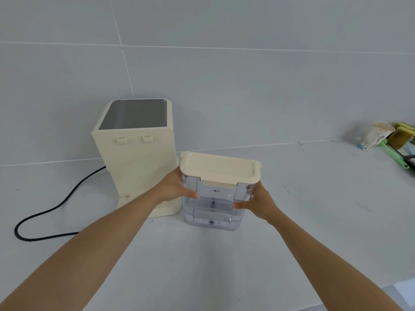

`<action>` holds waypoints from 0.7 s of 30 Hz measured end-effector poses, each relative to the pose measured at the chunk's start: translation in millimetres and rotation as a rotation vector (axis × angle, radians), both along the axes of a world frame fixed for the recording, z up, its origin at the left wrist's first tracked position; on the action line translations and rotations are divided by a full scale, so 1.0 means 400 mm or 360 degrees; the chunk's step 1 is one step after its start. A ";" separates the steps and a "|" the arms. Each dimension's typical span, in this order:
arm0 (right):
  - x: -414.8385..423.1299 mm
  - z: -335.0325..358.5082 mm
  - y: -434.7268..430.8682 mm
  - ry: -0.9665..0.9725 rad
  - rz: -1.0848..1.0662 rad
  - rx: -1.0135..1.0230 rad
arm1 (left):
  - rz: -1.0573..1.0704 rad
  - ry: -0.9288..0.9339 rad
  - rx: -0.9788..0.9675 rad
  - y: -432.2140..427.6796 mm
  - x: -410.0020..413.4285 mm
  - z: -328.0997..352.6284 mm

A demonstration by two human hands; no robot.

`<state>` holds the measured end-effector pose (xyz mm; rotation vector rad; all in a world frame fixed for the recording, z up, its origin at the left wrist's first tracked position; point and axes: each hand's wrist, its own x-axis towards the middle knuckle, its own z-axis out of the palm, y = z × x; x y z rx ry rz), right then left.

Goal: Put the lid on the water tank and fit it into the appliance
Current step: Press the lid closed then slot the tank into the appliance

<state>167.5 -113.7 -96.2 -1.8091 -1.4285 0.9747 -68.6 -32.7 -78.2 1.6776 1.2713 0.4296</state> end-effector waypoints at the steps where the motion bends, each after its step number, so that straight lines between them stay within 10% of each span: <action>1: 0.000 0.005 0.000 -0.0006 -0.0002 -0.0004 | -0.0009 -0.0007 0.0013 -0.002 -0.002 0.002; 21: -0.263 0.216 0.178 0.0035 0.0385 0.0068 | 0.0519 -0.0043 0.0146 -0.004 -0.290 0.207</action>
